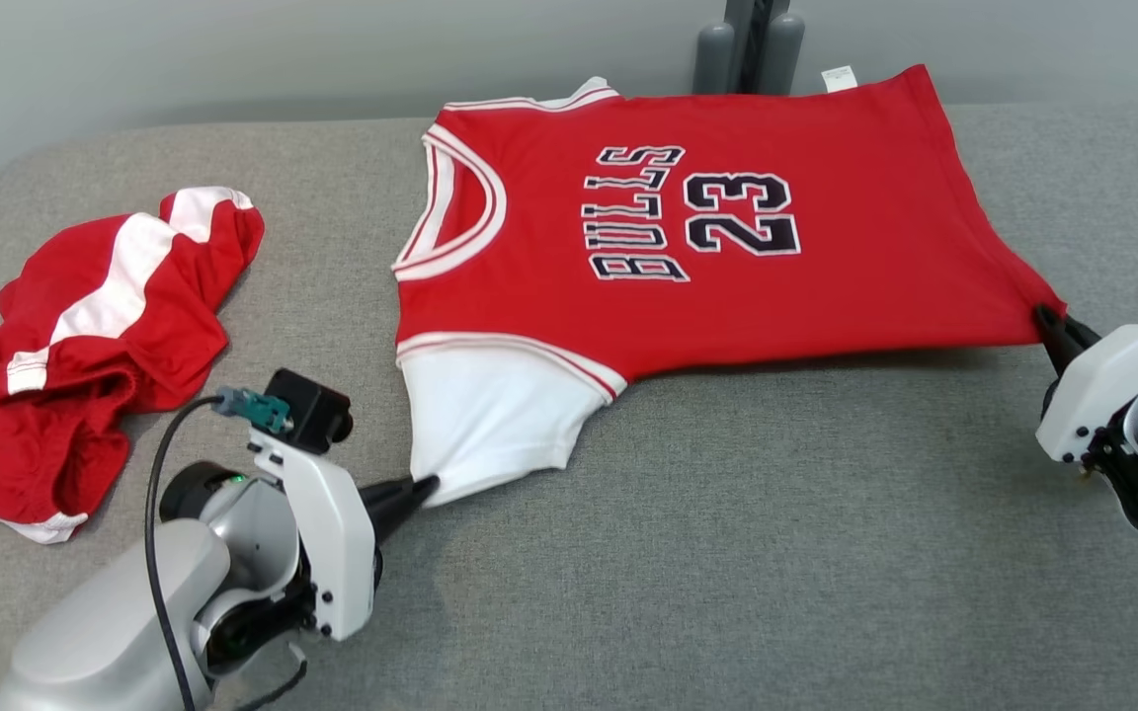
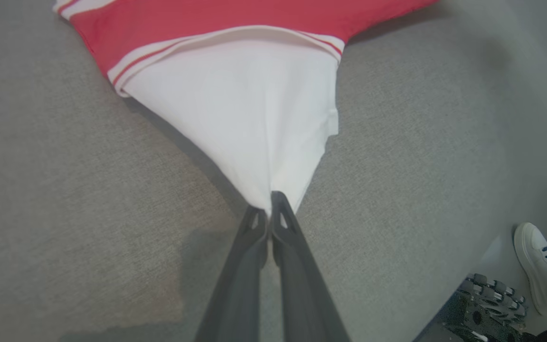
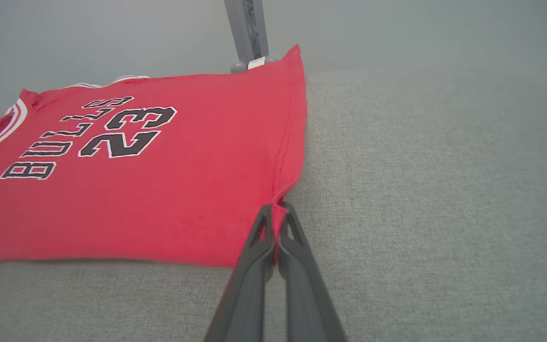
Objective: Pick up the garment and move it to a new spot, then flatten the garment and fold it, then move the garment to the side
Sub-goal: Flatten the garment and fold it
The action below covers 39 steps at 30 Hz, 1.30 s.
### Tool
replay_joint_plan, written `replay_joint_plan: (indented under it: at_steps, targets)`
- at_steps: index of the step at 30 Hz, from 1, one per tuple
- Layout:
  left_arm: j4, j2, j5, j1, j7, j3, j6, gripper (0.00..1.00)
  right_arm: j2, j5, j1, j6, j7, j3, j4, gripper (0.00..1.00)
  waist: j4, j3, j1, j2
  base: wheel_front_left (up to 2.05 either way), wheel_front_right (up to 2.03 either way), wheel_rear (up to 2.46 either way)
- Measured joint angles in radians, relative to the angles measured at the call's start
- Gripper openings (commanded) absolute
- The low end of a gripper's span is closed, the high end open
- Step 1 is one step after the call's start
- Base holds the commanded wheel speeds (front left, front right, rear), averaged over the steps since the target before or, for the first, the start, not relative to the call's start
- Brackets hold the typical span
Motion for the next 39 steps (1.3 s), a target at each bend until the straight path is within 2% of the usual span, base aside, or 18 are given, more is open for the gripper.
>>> replay_joint_plan:
  at_steps: [7, 13, 20, 24, 29, 32, 39]
  targets:
    - [-0.121, 0.063, -0.075, 0.065, 0.059, -0.028, 0.000, 0.00, -0.042, 0.142, 0.063, 0.000, 0.157, 0.015, -0.076, 0.00, -0.009, -0.034, 0.0000, 0.0000, 0.00, 0.00, 0.00]
    - [-0.207, 0.108, -0.154, 0.124, 0.082, -0.034, 0.000, 0.00, -0.124, 0.237, 0.118, 0.000, 0.286, 0.039, -0.166, 0.00, -0.020, -0.068, 0.0000, 0.0000, 0.00, 0.00, 0.00]
    - [-0.306, 0.176, -0.240, 0.206, 0.121, -0.061, 0.000, 0.00, -0.167, 0.400, 0.225, 0.000, 0.473, 0.026, -0.239, 0.00, -0.029, -0.129, 0.0000, 0.0000, 0.00, 0.00, 0.00]
    - [-0.352, 0.207, -0.274, 0.242, 0.134, -0.066, 0.000, 0.00, -0.216, 0.421, 0.281, 0.000, 0.543, 0.041, -0.280, 0.00, -0.029, -0.168, 0.0000, 0.0000, 0.00, 0.00, 0.00]
    - [-0.421, 0.249, -0.335, 0.300, 0.162, -0.073, 0.012, 0.00, -0.247, 0.476, 0.346, 0.000, 0.625, 0.041, -0.338, 0.00, -0.029, -0.203, 0.0000, 0.0000, 0.00, 0.00, 0.00]
    - [-0.458, 0.267, -0.380, 0.330, 0.169, -0.070, 0.016, 0.00, -0.276, 0.494, 0.378, 0.000, 0.649, 0.036, -0.376, 0.00, -0.027, -0.212, 0.0000, 0.0000, 0.00, 0.00, 0.00]
    - [-0.533, 0.300, -0.411, 0.383, 0.163, -0.077, 0.015, 0.00, -0.310, 0.521, 0.450, 0.000, 0.702, 0.032, -0.472, 0.00, -0.027, -0.219, 0.0000, 0.0000, 0.00, 0.00, 0.00]
